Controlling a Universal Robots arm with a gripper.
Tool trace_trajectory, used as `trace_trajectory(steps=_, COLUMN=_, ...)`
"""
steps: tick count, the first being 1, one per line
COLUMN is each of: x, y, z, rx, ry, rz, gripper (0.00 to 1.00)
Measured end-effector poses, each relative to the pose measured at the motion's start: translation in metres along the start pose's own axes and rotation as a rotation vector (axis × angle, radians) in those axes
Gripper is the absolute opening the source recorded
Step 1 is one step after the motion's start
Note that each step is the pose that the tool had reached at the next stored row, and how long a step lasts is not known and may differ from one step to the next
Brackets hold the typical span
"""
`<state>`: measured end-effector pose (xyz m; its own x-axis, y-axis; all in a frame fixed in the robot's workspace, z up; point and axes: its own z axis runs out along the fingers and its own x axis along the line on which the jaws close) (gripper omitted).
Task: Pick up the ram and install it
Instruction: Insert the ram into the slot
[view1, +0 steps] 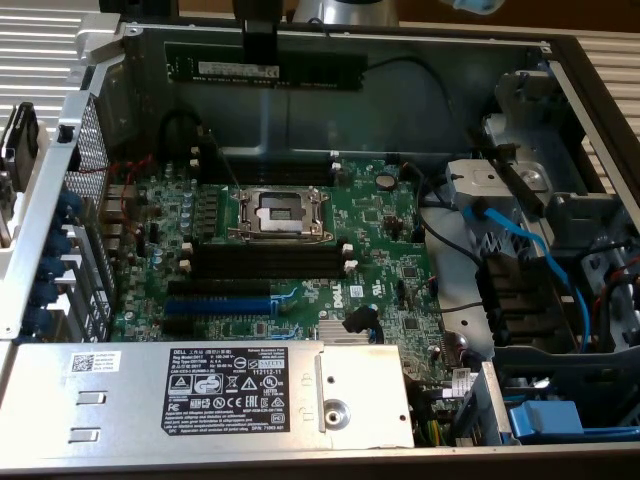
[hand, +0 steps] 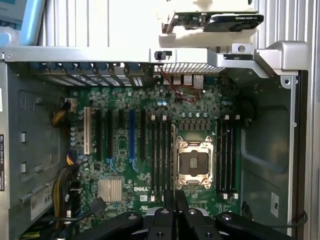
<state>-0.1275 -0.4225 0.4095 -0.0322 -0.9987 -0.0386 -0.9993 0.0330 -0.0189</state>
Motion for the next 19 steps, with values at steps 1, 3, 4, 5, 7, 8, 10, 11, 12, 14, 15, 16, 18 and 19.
trace_trajectory(steps=1, x=0.0, y=-0.0006, z=0.0008, rx=0.0002, ry=0.0001, rz=0.006, gripper=0.12)
trace_trajectory(steps=3, x=-0.002, y=-0.0012, z=0.0024, rx=0.0004, ry=0.0002, rz=0.012, gripper=0.12)
trace_trajectory(steps=4, x=-0.004, y=-0.0014, z=0.0032, rx=0.0005, ry=0.0002, rz=0.013, gripper=0.12)
trace_trajectory(steps=5, x=-0.007, y=-0.0014, z=0.0038, rx=0.0006, ry=0.0002, rz=0.013, gripper=0.12)
trace_trajectory(steps=7, x=-0.011, y=-0.0012, z=0.0047, rx=0.0005, ry=0.0002, rz=0.013, gripper=0.12)
trace_trajectory(steps=8, x=-0.011, y=-0.0012, z=0.0048, rx=0.0006, ry=0.0002, rz=0.013, gripper=0.12)
trace_trajectory(steps=10, x=-0.011, y=-0.0009, z=0.0048, rx=0.0004, ry=0.0005, rz=0.013, gripper=0.12)
trace_trajectory(steps=11, x=-0.011, y=-0.0008, z=0.0051, rx=0.0004, ry=0.0005, rz=0.013, gripper=0.12)
trace_trajectory(steps=12, x=-0.011, y=-0.0006, z=0.0055, rx=0.0006, ry=0.001, rz=0.013, gripper=0.12)
trace_trajectory(steps=14, x=-0.011, y=0.0, z=0.0066, rx=0.0008, ry=0.0029, rz=0.013, gripper=0.12)
trace_trajectory(steps=15, x=-0.011, y=0.0001, z=0.0071, rx=0.0007, ry=0.003, rz=0.013, gripper=0.12)
trace_trajectory(steps=16, x=-0.011, y=0.0003, z=0.0078, rx=0.0008, ry=0.0029, rz=0.013, gripper=0.12)
trace_trajectory(steps=18, x=-0.011, y=0.0012, z=0.0087, rx=0.0011, ry=0.0036, rz=0.013, gripper=0.12)
trace_trajectory(steps=19, x=-0.011, y=0.0017, z=0.009, rx=0.0012, ry=0.0052, rz=0.013, gripper=0.12)
